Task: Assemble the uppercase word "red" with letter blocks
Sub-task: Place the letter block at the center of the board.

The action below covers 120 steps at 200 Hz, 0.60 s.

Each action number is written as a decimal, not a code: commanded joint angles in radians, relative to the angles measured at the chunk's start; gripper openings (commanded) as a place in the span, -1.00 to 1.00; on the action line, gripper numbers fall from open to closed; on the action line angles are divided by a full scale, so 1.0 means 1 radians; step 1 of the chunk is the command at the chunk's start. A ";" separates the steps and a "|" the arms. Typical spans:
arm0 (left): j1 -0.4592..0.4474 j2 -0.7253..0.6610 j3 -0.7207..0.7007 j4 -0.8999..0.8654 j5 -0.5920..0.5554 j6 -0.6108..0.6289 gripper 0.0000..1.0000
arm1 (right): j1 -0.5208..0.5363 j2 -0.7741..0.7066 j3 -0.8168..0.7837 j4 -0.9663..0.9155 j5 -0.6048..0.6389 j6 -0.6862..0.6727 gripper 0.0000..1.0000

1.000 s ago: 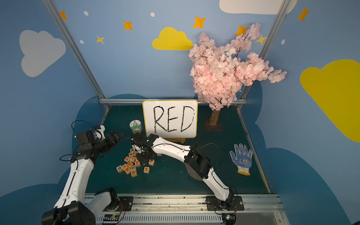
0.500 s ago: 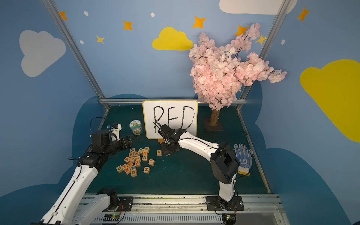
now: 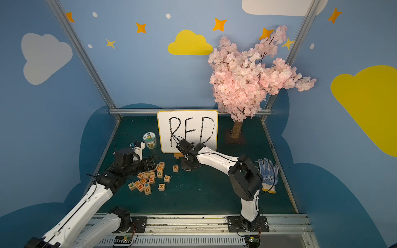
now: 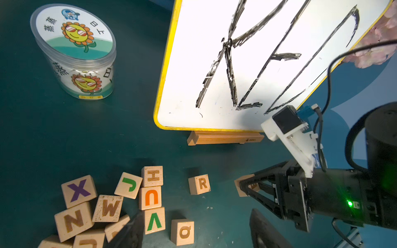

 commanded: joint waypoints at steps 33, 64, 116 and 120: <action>-0.091 0.001 -0.015 0.007 -0.112 0.014 0.52 | -0.009 0.087 0.066 0.009 0.037 0.033 -0.55; -0.113 0.009 -0.037 0.026 -0.121 0.002 0.52 | -0.011 0.110 0.075 0.007 0.051 0.039 -0.54; -0.212 0.056 -0.037 -0.037 -0.265 0.020 0.50 | -0.019 0.146 0.096 0.001 0.053 0.035 -0.38; -0.221 0.064 -0.036 -0.042 -0.280 0.022 0.50 | -0.020 0.149 0.100 -0.001 0.052 0.034 -0.37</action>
